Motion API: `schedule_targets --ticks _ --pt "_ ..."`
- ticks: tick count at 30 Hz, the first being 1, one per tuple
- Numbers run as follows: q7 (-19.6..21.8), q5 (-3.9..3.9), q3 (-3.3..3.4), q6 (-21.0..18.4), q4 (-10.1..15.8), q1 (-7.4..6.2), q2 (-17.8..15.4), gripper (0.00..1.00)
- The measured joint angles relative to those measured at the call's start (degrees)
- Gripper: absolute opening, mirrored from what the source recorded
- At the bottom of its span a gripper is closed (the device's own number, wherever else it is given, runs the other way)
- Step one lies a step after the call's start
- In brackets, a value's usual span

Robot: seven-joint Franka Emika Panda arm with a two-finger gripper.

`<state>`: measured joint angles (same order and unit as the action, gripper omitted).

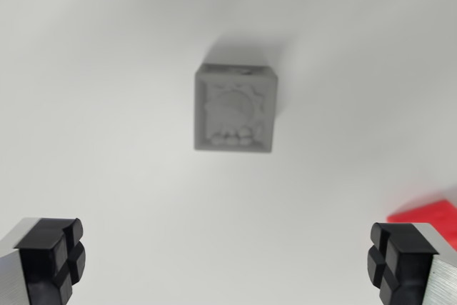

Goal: Destack cube

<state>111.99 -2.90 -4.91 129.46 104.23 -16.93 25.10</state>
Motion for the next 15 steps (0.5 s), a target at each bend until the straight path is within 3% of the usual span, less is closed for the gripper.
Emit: schedule_targets --ticks 15 --pt "-0.34 0.51 -0.05 -6.33 -2.50 0.00 -3.87 1.00"
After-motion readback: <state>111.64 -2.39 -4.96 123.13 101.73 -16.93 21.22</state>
